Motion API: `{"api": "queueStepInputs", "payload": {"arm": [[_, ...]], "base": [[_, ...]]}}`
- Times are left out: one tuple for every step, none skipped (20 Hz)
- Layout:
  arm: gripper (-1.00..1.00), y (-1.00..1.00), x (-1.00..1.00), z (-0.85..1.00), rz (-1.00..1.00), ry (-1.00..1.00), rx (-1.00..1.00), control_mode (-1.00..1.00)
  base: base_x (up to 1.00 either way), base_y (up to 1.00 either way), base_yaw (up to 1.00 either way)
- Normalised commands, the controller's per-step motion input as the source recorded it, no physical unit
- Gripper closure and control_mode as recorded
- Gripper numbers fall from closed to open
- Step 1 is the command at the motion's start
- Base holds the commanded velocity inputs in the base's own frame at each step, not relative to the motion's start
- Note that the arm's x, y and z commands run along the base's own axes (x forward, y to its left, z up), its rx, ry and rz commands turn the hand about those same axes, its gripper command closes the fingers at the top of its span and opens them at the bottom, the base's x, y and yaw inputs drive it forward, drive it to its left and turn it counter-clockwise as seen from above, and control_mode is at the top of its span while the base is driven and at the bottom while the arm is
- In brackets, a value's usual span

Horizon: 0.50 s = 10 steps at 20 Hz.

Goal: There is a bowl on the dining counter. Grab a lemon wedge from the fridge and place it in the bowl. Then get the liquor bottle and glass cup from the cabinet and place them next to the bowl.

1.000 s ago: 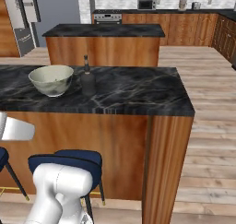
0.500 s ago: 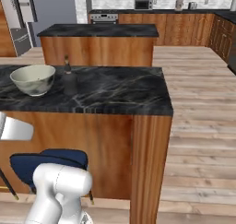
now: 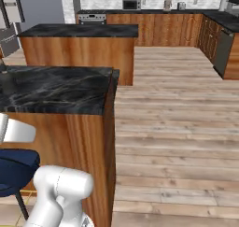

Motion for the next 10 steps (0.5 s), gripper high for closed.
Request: {"api": "queueStepInputs", "payload": {"arm": [[-1.0,0.0,0.0,0.0,0.0,0.0,0.0,1.0],[-1.0,0.0,0.0,0.0,0.0,0.0,0.0,1.0],[-1.0,0.0,0.0,0.0,0.0,0.0,0.0,1.0],[-1.0,0.0,0.0,0.0,0.0,0.0,0.0,1.0],[-1.0,0.0,0.0,0.0,0.0,0.0,0.0,1.0],[-1.0,0.0,0.0,0.0,0.0,0.0,0.0,1.0],[-1.0,0.0,0.0,0.0,0.0,0.0,0.0,1.0],[-1.0,0.0,0.0,0.0,0.0,0.0,0.0,1.0],[-1.0,0.0,0.0,0.0,0.0,0.0,0.0,1.0],[-1.0,0.0,0.0,0.0,0.0,0.0,0.0,1.0]], "base": [[0.0,-1.0,0.01],[0.0,-1.0,0.01],[0.0,-1.0,0.03],[0.0,-1.0,0.03],[0.0,-1.0,0.04],[0.08,-1.0,0.05],[0.13,-1.0,0.05],[0.22,-1.0,0.06],[0.29,-1.0,0.07],[0.34,-1.0,0.07]]}}
